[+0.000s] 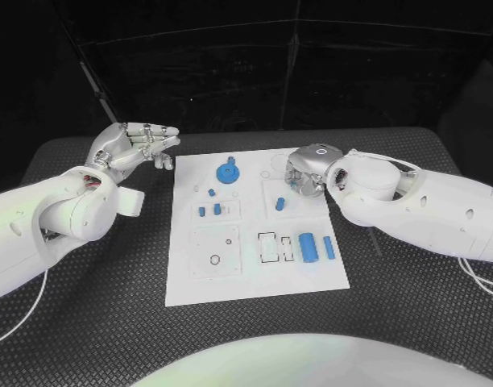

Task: Assemble the parts on the task board

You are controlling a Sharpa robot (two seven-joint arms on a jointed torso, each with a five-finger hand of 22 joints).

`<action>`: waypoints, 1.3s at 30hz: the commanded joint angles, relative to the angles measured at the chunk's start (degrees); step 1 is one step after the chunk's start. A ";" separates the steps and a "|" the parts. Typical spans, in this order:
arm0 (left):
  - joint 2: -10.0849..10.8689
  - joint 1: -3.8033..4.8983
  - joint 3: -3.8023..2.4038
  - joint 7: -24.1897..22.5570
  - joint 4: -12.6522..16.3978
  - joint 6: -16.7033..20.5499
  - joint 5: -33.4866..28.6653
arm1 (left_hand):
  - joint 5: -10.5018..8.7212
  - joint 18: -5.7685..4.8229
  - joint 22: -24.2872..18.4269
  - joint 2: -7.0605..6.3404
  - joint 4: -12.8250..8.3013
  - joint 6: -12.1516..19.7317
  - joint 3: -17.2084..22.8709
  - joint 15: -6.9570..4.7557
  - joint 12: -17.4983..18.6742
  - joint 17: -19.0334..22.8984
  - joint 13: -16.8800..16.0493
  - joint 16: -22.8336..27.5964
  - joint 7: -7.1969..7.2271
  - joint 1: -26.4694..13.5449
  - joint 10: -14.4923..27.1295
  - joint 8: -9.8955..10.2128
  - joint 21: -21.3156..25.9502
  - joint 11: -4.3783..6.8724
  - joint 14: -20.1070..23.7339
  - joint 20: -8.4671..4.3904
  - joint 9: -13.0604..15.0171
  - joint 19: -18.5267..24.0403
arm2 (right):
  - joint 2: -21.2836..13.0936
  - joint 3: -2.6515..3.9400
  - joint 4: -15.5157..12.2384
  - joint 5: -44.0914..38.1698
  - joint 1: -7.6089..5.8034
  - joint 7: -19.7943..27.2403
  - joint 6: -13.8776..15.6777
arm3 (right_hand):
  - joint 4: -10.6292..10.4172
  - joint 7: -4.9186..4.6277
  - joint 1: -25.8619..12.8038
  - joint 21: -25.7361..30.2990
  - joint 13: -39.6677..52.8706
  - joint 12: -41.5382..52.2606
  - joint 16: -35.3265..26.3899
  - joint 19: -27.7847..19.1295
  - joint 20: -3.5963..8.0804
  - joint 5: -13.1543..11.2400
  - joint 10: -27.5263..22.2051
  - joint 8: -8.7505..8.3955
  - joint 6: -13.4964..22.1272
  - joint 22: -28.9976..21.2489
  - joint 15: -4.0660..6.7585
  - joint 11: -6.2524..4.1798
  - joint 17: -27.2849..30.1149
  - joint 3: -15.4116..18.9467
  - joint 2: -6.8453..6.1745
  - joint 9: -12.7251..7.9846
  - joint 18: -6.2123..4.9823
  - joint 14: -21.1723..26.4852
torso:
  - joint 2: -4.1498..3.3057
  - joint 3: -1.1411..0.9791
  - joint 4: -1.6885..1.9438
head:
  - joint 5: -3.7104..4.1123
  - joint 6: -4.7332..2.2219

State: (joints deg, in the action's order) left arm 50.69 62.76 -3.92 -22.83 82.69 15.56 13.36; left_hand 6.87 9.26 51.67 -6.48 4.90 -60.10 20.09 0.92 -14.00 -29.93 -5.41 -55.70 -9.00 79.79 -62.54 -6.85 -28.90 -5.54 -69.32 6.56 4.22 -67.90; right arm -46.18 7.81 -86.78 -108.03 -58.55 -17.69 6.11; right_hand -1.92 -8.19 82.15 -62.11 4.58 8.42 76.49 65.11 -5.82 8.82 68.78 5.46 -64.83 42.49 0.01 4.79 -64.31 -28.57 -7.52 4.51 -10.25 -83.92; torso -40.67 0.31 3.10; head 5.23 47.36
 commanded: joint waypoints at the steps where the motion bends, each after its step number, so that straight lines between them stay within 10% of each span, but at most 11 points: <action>1: -0.05 0.01 -0.07 -0.11 0.06 -0.56 -0.29 | 0.02 1.19 -0.05 0.40 -0.15 0.08 -0.12 -0.05 -0.29 0.05 -0.08 0.16 -0.09 0.34 0.52 -0.21 0.20 0.05 0.34 0.14 -0.05 0.35 | -0.07 -0.42 -0.39 0.12 0.48 0.38 0.17 | -0.02 0.04 -0.28 -0.32 -0.76 0.12 0.36 0.03 0.28 0.39 -0.24 0.07 -0.44 0.23 0.50 -0.56 -0.16 -0.33 0.34 -0.05 1.07 -1.88 | 0.02 0.06 0.05 | 0.11 0.03; 22: 0.07 -0.17 -0.07 0.06 0.07 -0.49 -0.29 | 0.02 1.19 -0.10 0.45 -0.21 0.13 -0.14 -0.05 -0.32 0.08 -0.08 0.18 -0.14 0.40 0.63 -0.19 0.26 0.02 0.36 0.14 -0.07 0.33 | -1.48 -0.38 -3.19 0.68 0.46 1.07 3.74 | 0.04 0.07 -0.52 -0.59 -0.78 0.09 0.62 0.18 0.32 0.55 -0.14 0.09 -0.60 0.61 0.52 -0.59 -0.58 -0.47 0.31 -0.04 1.14 -1.97 | -0.03 0.07 0.04 | -0.24 -0.13; 39: 0.08 -0.19 -0.07 0.26 -0.05 -0.54 -0.29 | 0.00 1.17 -0.23 0.39 -0.30 0.44 -0.33 0.05 -0.35 0.14 -0.05 0.23 -0.33 0.39 1.07 -0.05 0.42 -0.14 0.40 0.18 -0.14 0.28 | -4.60 0.29 -10.51 1.54 0.38 0.81 5.38 | 0.04 0.07 -0.76 -0.71 -0.80 0.05 0.76 0.22 0.32 0.56 -0.13 0.06 -0.63 0.74 0.52 -0.58 -0.79 -0.49 0.17 -0.06 1.17 -2.02 | 0.00 0.09 0.02 | -0.42 -0.19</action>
State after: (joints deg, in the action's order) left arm 50.78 62.51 -3.92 -22.50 82.59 15.53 13.33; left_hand 6.87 9.26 51.49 -6.27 4.73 -59.88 19.92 0.92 -14.00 -29.87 -5.40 -55.70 -9.22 80.00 -61.93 -6.85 -28.68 -5.74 -69.32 6.56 4.17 -67.89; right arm -50.65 7.96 -96.80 -106.89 -58.06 -17.56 10.01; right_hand -1.82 -8.33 81.94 -62.56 3.83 8.33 76.89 65.11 -5.83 9.21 68.48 5.31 -65.59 43.19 0.01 3.86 -65.02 -28.67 -7.30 4.50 -10.25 -83.93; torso -40.68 0.41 3.16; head 4.80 47.17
